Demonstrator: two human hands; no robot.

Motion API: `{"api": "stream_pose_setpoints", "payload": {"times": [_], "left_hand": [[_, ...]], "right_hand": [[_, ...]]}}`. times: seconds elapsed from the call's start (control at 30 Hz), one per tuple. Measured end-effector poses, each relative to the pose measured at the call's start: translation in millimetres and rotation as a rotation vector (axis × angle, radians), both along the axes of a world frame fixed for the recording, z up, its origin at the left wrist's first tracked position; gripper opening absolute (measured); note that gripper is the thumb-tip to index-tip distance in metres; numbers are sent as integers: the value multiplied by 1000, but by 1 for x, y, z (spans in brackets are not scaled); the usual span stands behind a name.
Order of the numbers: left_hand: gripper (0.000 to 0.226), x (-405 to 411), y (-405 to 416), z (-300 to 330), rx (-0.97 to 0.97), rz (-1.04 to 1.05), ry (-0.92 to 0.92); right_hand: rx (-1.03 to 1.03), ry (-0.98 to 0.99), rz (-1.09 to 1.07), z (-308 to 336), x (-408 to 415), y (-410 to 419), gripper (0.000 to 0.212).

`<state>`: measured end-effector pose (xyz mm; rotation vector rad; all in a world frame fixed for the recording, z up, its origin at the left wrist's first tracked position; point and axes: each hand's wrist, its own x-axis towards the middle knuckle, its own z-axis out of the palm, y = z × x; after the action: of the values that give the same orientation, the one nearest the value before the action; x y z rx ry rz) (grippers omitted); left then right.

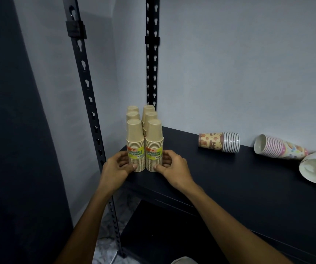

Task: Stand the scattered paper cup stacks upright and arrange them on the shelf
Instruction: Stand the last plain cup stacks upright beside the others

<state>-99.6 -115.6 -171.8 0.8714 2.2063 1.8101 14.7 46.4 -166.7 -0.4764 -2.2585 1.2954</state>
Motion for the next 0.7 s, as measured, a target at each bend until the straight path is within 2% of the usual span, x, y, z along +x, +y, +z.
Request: {"api": "stream_pose_setpoints", "payload": {"times": [0.33, 0.47, 0.57, 0.7], "left_hand": [[60, -1, -1, -4, -24, -11, 5], [65, 9, -1, -6, -36, 126, 95], [48, 22, -2, -7, -23, 250, 200], [22, 46, 2, -3, 6, 275, 358]], "right_hand": [[59, -6, -16, 0, 5, -3, 51], [100, -34, -51, 0, 15, -3, 59], [145, -90, -97, -2, 29, 2, 62], [235, -114, -135, -3, 62, 12, 47]]}}
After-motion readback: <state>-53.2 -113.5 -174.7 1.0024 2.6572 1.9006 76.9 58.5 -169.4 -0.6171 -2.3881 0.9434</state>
